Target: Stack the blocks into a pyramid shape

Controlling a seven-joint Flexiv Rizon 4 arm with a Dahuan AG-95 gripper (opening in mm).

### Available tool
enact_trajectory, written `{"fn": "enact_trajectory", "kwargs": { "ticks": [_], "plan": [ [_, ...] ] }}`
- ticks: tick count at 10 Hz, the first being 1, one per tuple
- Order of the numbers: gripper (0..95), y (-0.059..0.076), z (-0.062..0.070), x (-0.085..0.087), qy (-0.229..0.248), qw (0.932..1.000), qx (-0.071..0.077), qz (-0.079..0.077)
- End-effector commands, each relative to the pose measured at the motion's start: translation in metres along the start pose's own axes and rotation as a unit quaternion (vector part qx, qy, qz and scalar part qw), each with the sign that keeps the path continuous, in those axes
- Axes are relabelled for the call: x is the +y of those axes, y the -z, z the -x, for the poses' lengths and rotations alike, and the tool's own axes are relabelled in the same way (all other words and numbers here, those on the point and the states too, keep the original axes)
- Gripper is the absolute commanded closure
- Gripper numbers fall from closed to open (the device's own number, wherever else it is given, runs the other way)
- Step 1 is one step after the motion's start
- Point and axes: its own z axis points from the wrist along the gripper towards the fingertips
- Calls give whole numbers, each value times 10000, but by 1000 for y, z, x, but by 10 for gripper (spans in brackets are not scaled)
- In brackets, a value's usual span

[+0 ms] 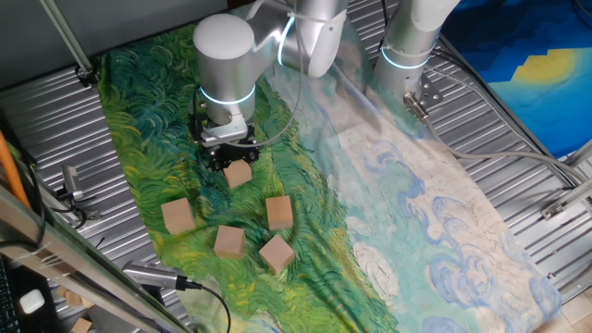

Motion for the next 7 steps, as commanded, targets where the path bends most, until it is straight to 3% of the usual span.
{"fn": "enact_trajectory", "kwargs": {
  "ticks": [1,7],
  "plan": [
    [950,0,0,0,0,10000,11,3],
    [950,1,-1,0,-105,9999,28,57]
  ]
}}
